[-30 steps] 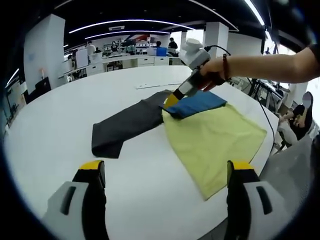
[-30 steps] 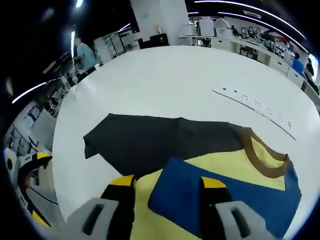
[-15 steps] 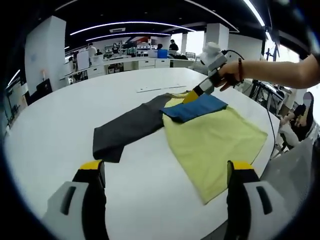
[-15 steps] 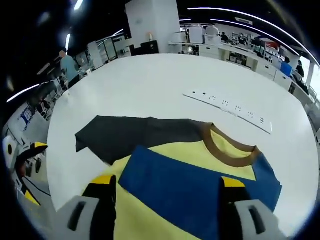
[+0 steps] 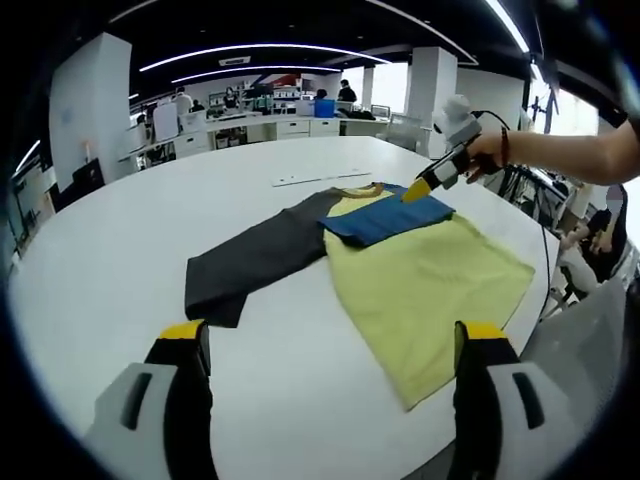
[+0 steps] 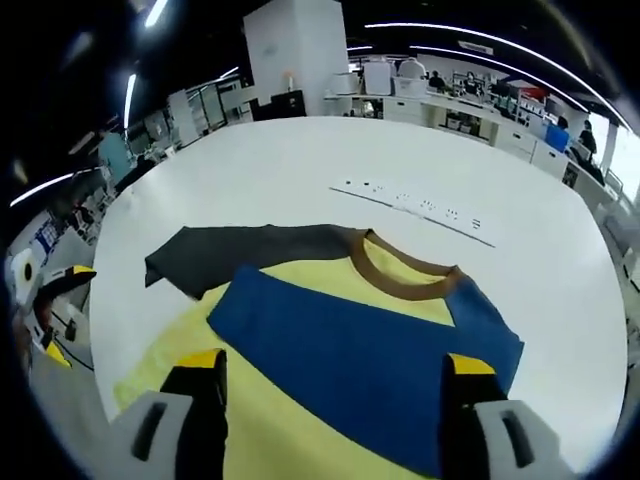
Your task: Fold the garment on the visible template until the final outline fits inside the template.
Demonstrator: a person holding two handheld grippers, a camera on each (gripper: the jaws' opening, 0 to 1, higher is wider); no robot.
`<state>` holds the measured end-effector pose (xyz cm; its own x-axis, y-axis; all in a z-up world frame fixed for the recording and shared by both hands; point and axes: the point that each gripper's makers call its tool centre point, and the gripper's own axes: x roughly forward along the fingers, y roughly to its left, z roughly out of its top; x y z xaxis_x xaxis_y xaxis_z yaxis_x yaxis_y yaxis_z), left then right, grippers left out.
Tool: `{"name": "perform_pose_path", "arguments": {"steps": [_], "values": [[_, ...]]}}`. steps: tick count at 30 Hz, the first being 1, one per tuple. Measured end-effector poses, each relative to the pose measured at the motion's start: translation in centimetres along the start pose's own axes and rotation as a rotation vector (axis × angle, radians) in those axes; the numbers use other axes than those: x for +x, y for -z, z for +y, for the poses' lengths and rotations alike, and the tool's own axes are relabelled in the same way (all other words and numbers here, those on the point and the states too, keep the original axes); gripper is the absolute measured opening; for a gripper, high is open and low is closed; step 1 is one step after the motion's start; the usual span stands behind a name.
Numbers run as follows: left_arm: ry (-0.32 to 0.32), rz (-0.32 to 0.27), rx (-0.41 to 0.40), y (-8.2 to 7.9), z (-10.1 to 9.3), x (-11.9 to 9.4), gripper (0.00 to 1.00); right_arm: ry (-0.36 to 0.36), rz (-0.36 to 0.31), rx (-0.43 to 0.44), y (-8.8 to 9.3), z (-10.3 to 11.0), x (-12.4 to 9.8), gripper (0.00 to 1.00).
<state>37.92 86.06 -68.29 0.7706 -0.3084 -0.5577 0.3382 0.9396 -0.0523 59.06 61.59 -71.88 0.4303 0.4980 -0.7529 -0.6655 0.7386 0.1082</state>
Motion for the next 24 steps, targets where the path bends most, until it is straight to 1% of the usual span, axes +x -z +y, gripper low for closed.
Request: {"name": "perform_pose_path", "arguments": {"steps": [6, 9, 15, 19, 24], "values": [[0.005, 0.003, 0.005, -0.1, -0.2, 0.1, 0.99, 0.016, 0.011, 0.044, 1.9, -1.9, -1.2, 0.87], [0.008, -0.001, 0.005, -0.2, -0.3, 0.1, 0.99, 0.032, 0.022, 0.050, 2.9, -2.8, -1.7, 0.84], [0.007, -0.001, 0.006, -0.3, -0.4, 0.1, 0.99, 0.063, 0.013, 0.053, 4.1, -4.3, -2.8, 0.75], [0.006, -0.001, 0.009, -0.2, -0.4, 0.0, 0.99, 0.083, 0.023, 0.063, 5.1, -5.3, -3.4, 0.69], [0.008, 0.007, 0.019, -0.2, -0.5, -0.1, 0.99, 0.091, 0.038, 0.079, 6.4, -6.1, -4.0, 0.55]]}}
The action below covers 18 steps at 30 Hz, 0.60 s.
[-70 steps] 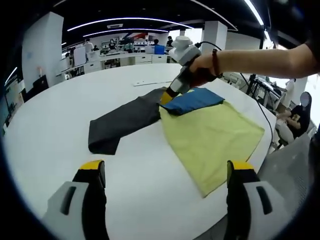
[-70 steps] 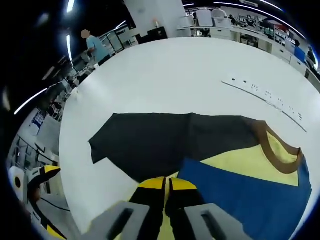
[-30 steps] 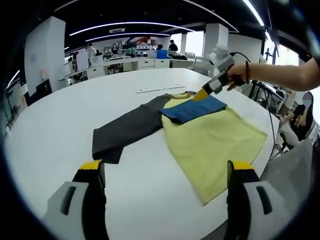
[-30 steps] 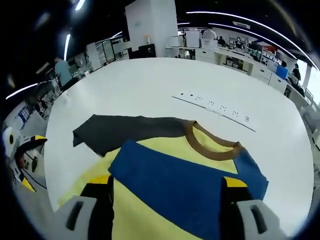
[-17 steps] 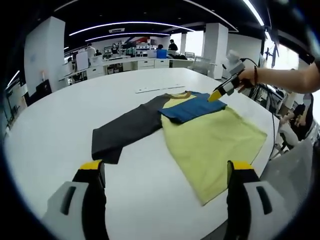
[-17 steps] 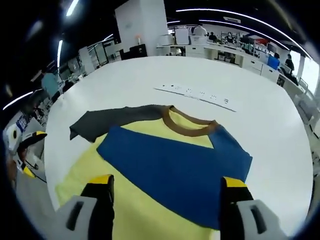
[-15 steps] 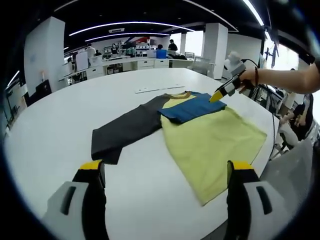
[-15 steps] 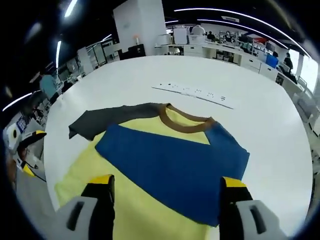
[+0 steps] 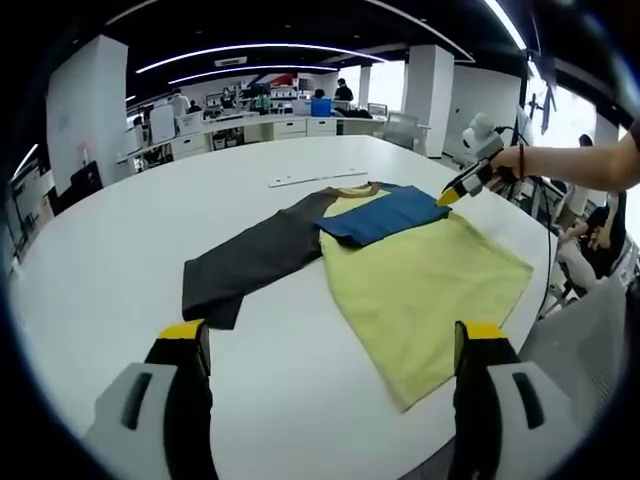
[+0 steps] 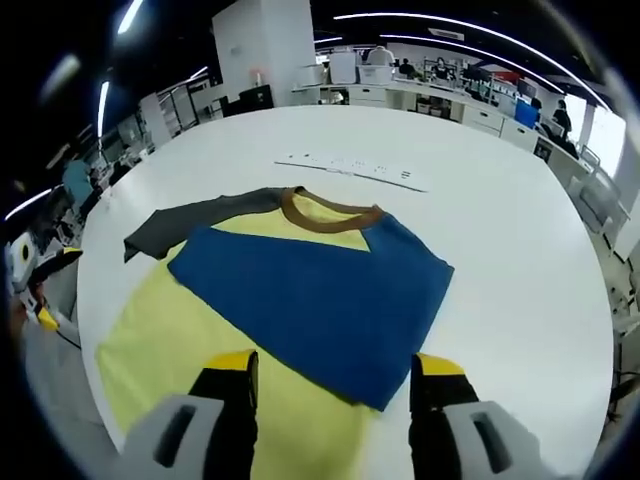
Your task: Fold the garment on the visible template until the final outline fits inside the template.
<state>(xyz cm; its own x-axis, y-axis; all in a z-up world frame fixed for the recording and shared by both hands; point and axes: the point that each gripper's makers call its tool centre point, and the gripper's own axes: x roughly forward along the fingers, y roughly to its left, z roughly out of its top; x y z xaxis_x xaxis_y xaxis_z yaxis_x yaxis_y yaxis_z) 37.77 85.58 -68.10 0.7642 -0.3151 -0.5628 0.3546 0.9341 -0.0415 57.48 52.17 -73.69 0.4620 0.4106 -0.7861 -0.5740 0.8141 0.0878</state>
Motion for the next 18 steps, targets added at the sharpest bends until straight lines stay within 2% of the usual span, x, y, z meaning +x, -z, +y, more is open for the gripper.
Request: {"name": "perform_pose_path", "arguments": {"steps": [7, 18], "values": [[0.000, -0.003, 0.002, -0.1, -0.2, -0.1, 0.99, 0.035, -0.002, 0.022, 1.4, -1.1, -1.0, 0.38], [0.002, -0.001, 0.007, -0.3, -0.5, -0.1, 0.99, 0.035, -0.010, 0.017, 3.2, -1.6, -1.5, 0.21]]}}
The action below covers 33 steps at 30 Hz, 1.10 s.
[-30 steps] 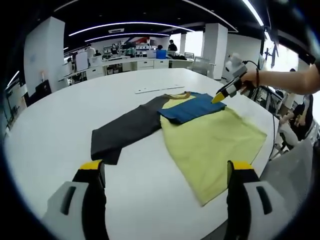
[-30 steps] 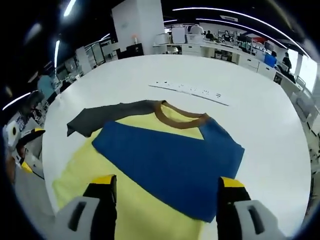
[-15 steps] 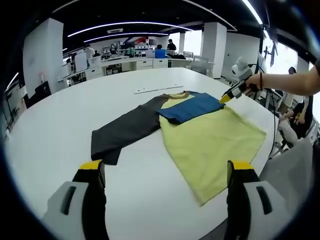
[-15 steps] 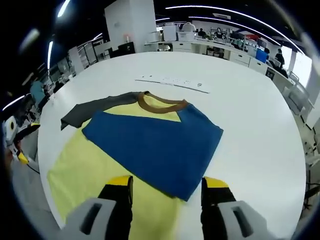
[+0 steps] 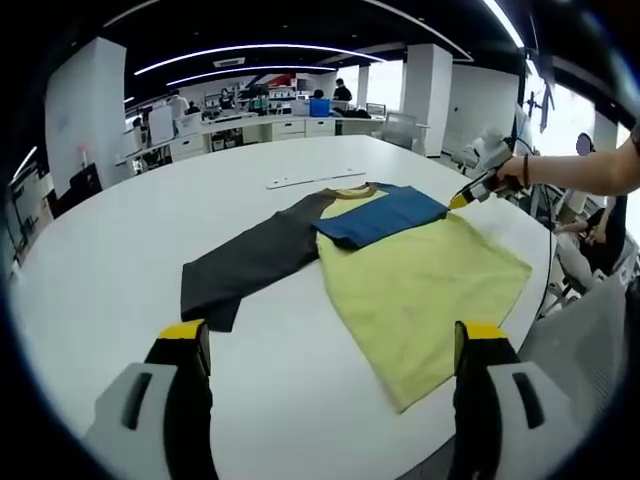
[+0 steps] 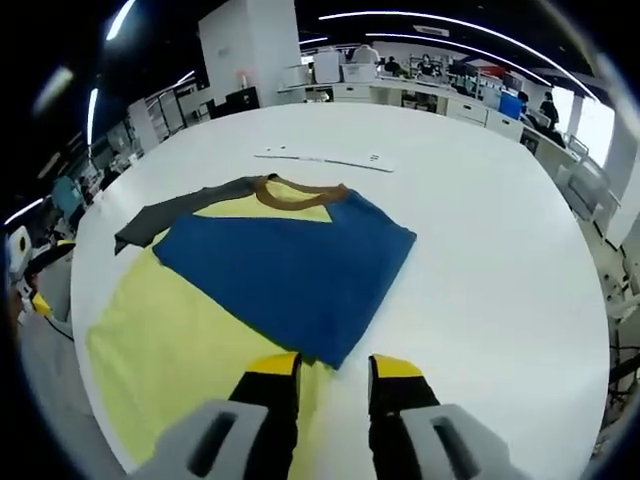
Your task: Fold the garment on the visible template until the final outline fits inside the template.
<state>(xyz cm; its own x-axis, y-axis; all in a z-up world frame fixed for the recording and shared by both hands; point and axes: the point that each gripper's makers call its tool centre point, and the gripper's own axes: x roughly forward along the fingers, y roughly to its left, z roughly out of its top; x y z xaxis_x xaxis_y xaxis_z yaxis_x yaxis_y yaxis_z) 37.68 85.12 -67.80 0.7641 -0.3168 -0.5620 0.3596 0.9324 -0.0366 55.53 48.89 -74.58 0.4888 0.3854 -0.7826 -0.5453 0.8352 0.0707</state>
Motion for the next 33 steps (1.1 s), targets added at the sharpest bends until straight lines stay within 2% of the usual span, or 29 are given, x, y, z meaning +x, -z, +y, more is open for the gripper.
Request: {"name": "perform_pose_path", "arguments": {"steps": [4, 8, 17, 21, 23, 28, 33], "values": [[-0.002, -0.001, -0.001, -0.1, 0.0, 0.0, 0.99, 0.005, 0.002, -0.005, 0.3, -0.3, 0.1, 0.15], [-0.005, 0.004, -0.001, 0.1, 0.1, -0.1, 0.99, 0.001, 0.003, 0.029, 0.7, -0.5, 0.4, 0.07], [-0.013, 0.013, -0.002, 0.2, 0.3, -0.2, 0.99, -0.007, -0.017, 0.046, 0.7, -0.4, 1.3, 0.07], [-0.016, 0.018, 0.001, 0.2, 0.4, -0.2, 0.99, -0.025, -0.044, 0.073, 0.4, -0.2, 1.6, 0.04], [-0.015, 0.011, -0.002, 0.1, 0.4, -0.2, 0.99, -0.032, -0.050, 0.078, 0.4, 0.0, 1.7, 0.00], [-0.016, -0.008, -0.014, -0.2, 0.5, -0.2, 0.99, -0.032, -0.049, 0.082, 0.4, 0.0, 1.7, 0.00], [-0.018, 0.000, -0.010, 0.0, 0.6, -0.3, 0.99, 0.022, -0.028, 0.037, 0.6, -1.1, 1.2, 0.00]]}}
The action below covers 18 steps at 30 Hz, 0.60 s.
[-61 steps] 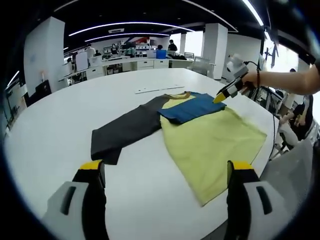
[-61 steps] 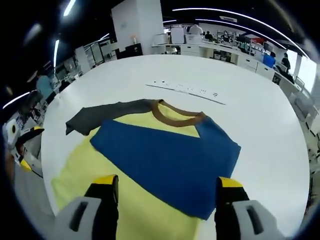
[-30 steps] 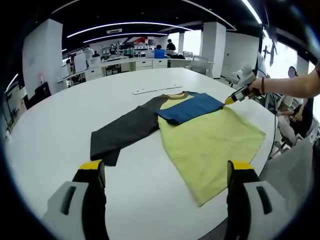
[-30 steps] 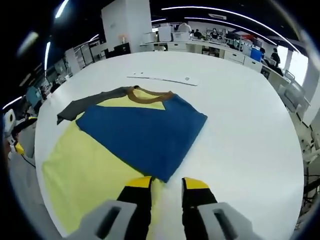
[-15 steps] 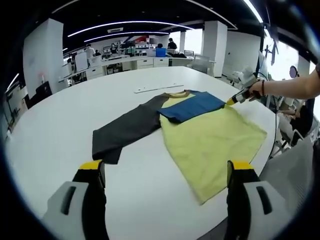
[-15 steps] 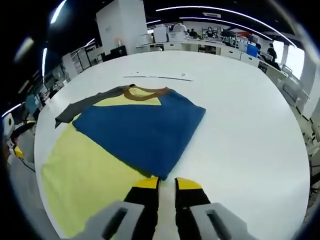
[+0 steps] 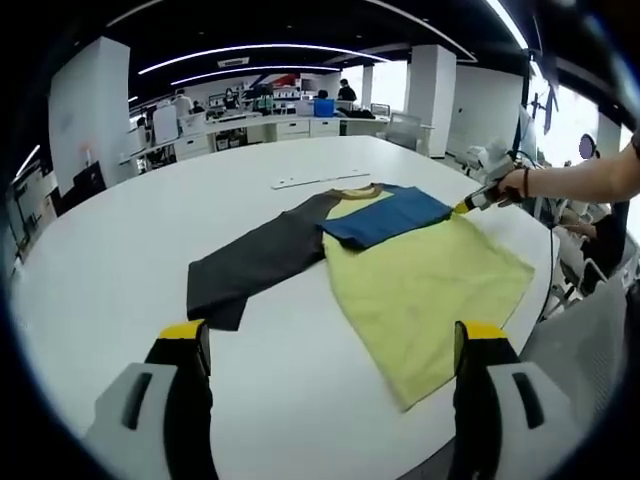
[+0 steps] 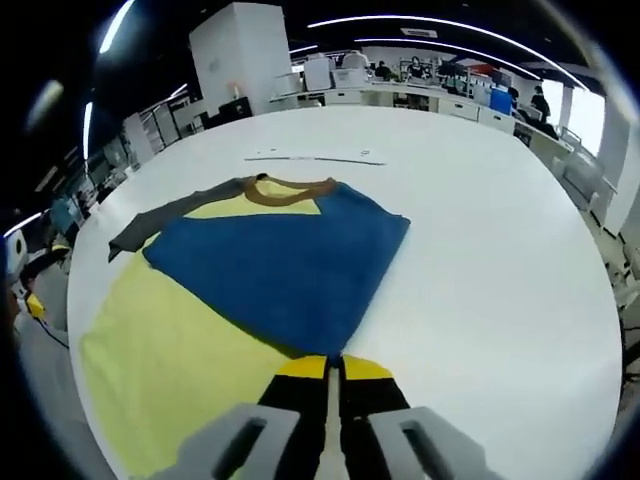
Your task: Fold the garment on the visible template until the final outline fits inside the template.
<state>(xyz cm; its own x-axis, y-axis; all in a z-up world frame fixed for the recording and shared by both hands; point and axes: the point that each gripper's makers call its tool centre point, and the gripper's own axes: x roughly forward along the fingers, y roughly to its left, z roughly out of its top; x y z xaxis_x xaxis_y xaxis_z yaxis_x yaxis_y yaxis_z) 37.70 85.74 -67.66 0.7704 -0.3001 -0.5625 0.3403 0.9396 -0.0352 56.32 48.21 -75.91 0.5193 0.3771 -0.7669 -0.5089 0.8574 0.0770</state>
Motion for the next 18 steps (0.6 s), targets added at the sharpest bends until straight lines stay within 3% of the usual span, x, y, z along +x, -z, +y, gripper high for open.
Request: {"name": "perform_pose_path", "arguments": {"steps": [9, 18], "values": [[0.000, 0.008, 0.005, 0.1, 0.1, 0.0, 0.99, 0.063, 0.050, -0.132, 0.0, -0.6, -0.1, 0.00], [-0.014, 0.019, -0.002, 0.5, 0.6, 0.1, 0.98, 0.091, 0.071, -0.153, 0.1, -1.6, 0.0, 0.00]]}}
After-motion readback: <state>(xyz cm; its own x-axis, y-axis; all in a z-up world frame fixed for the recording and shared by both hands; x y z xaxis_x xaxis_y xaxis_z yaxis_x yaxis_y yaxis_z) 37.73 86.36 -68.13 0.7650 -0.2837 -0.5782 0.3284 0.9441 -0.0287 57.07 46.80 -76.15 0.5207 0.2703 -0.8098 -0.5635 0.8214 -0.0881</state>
